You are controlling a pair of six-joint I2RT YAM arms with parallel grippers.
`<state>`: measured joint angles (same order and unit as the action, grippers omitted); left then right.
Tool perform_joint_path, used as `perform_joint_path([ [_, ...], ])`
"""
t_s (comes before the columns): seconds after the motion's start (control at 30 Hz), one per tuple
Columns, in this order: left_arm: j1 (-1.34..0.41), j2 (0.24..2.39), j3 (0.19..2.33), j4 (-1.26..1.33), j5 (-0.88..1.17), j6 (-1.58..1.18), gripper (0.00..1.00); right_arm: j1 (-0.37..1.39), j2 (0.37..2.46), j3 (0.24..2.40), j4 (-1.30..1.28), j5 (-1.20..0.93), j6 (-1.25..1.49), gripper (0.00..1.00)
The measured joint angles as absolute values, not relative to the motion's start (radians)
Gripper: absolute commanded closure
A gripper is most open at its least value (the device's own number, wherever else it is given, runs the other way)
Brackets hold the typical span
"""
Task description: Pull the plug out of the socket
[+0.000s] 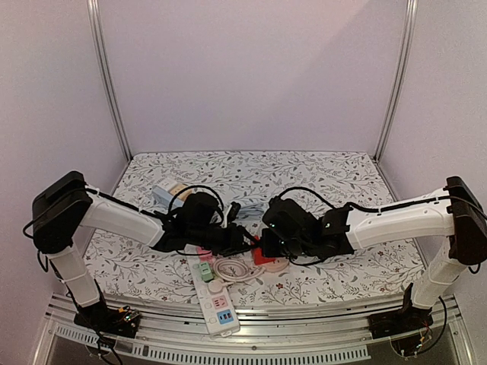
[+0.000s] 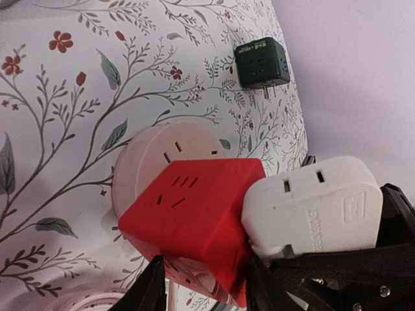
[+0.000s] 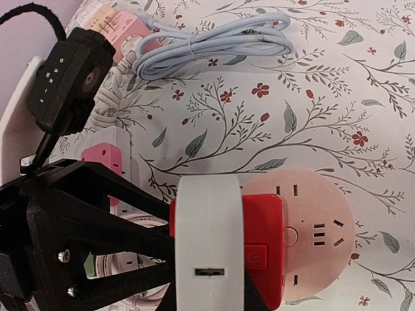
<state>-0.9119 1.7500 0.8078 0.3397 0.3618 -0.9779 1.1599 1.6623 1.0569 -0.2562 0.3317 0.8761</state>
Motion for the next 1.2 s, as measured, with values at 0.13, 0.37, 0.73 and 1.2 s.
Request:
perform_joint_path([
  [0.13, -0.913, 1.756, 0.807, 0.355, 0.358, -0.981, 0.6, 1.147, 1.655, 1.05, -0.25, 0.311, 0.892, 1.0],
  [0.37, -0.916, 1.763, 0.807, 0.373, 0.354, -0.984, 0.61, 1.131, 1.634, 1.025, -0.231, 0.281, 0.917, 1.0],
  [0.73, -0.918, 1.768, 0.807, 0.384, 0.353, -0.989, 0.61, 1.121, 1.624, 1.016, -0.23, 0.258, 0.928, 1.0],
  [1.2, -0.919, 1.781, 0.812, 0.399, 0.359, -0.996, 0.63, 1.129, 1.622, 1.013, -0.217, 0.236, 0.852, 1.0],
])
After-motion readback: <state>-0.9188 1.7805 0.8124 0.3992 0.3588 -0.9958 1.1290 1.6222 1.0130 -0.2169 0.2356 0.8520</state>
